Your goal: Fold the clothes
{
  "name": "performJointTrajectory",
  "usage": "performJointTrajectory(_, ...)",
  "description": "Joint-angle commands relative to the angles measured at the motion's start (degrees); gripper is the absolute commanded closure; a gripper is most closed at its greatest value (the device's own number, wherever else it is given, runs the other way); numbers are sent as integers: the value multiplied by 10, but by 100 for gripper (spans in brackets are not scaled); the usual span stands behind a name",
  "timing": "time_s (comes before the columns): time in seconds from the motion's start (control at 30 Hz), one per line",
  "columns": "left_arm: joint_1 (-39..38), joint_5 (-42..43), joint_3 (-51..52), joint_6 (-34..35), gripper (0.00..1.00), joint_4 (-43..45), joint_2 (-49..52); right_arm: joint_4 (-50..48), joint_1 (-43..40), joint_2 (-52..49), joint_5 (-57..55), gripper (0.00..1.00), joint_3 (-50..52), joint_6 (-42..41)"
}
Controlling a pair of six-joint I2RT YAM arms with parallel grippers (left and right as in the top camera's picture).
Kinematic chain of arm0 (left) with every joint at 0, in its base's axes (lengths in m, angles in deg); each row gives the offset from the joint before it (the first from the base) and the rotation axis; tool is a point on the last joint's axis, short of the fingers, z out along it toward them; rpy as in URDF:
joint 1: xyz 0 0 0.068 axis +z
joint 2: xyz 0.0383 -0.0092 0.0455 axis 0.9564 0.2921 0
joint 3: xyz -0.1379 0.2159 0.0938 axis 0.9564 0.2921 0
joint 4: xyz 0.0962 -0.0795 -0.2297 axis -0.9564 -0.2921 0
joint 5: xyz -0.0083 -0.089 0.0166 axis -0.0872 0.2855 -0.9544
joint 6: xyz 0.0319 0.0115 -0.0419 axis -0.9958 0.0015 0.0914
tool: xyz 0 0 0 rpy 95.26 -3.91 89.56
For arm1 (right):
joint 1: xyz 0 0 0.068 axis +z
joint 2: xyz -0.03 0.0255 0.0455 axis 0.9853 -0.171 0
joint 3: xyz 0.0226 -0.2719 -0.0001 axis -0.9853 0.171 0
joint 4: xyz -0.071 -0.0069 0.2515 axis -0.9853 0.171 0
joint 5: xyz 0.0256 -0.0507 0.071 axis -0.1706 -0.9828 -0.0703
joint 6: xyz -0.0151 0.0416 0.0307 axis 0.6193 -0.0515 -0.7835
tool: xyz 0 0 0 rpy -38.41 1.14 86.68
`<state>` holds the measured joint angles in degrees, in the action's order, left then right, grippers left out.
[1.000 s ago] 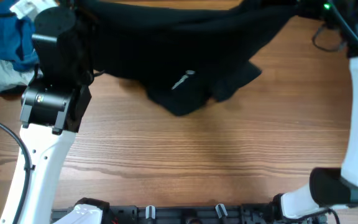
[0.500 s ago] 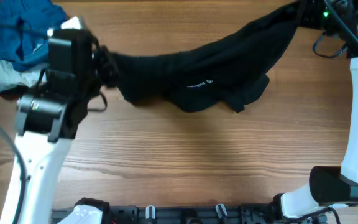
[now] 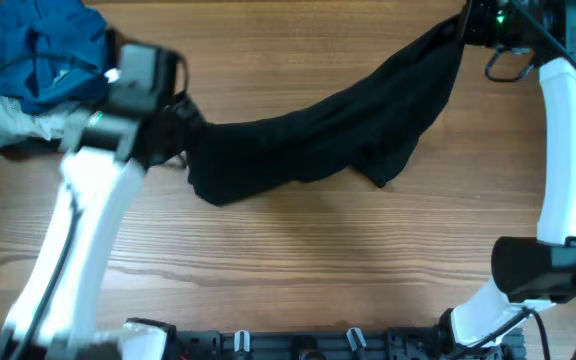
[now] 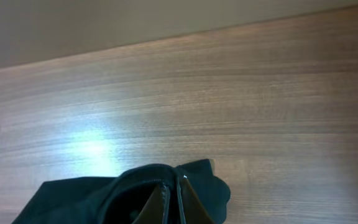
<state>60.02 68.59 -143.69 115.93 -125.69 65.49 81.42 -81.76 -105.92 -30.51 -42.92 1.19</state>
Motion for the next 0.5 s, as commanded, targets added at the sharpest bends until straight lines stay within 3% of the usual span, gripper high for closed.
performJointTrajectory(0.0, 5, -12, -2, 24, 96, 40, 117, -4, -1, -16, 9, 95, 1, 19)
performJointTrajectory(0.17, 7, -12, -2, 24, 96, 156, 264, -4, -1, -37, 9, 96, 1, 27)
performJointTrajectory(0.3, 7, -18, -2, 23, 96, 220, 322, -4, -1, -52, 9, 96, 1, 27)
performJointTrajectory(0.37, 7, -25, -2, 20, 83, 228, 324, -5, -1, -53, 9, 96, 1, 29)
performJointTrajectory(0.47, 7, -24, -5, -11, 47, 236, 318, -9, -1, -53, 9, 95, 1, 31)
